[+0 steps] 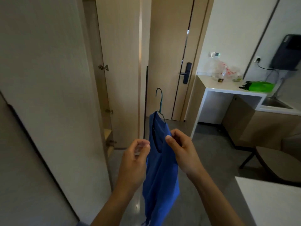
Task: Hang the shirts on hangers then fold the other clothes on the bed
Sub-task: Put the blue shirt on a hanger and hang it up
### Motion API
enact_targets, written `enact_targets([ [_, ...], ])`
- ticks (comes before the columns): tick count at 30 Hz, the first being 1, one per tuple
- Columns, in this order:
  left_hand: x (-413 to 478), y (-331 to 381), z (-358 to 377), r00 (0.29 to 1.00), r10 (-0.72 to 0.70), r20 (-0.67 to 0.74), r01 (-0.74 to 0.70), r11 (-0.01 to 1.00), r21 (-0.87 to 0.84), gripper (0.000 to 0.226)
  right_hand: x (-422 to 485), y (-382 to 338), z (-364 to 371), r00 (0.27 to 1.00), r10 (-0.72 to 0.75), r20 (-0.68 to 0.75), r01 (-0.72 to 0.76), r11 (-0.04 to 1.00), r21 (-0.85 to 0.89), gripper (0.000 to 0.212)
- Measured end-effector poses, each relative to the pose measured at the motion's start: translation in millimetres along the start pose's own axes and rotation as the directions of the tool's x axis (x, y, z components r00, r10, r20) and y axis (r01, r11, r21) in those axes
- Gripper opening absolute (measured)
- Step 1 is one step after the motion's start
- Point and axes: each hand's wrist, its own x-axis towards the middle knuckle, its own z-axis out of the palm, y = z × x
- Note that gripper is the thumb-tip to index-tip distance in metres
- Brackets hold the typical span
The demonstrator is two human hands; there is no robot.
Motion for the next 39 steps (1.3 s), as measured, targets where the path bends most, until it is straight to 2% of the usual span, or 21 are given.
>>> enact_targets([
  [7, 164, -23, 42, 0.962, -0.013, -0.273, 0.018, 1.000, 0.017, 0.012, 185, 71, 1, 0.975, -0.119, 0.188, 0.111, 0.992, 0.052, 0.030],
  [14, 305, -15, 34, 0.837, -0.040, -0.546, 0.050, 0.999, 0.004, 0.012, 359, 86, 28, 0.879, -0.233, 0.415, 0.184, 0.971, 0.156, 0.031],
  [20, 413, -17, -13, 0.723, -0.019, -0.690, 0.056, 0.998, 0.031, 0.013, 496, 78, 83, 0.796, -0.298, 0.527, 0.190, 0.950, 0.249, 0.027],
  [24, 481, -10, -54, 0.654, -0.024, -0.756, 0.021, 1.000, -0.014, 0.017, 574, 61, 132, 0.749, -0.385, 0.539, 0.234, 0.915, 0.328, 0.027],
  [27, 533, 4, -94, 0.636, 0.040, -0.771, -0.029, 0.999, 0.027, 0.017, 633, 39, 176, 0.730, -0.446, 0.517, 0.265, 0.883, 0.388, 0.028],
  [34, 622, 46, -177, 0.599, 0.097, -0.795, -0.044, 0.995, 0.088, 0.017, 769, -43, 278, 0.707, -0.485, 0.515, 0.235, 0.848, 0.475, 0.032],
  [39, 673, 70, -231, 0.516, 0.112, -0.849, -0.018, 0.993, 0.119, 0.021, 858, -105, 356, 0.700, -0.474, 0.534, 0.202, 0.849, 0.488, 0.031],
])
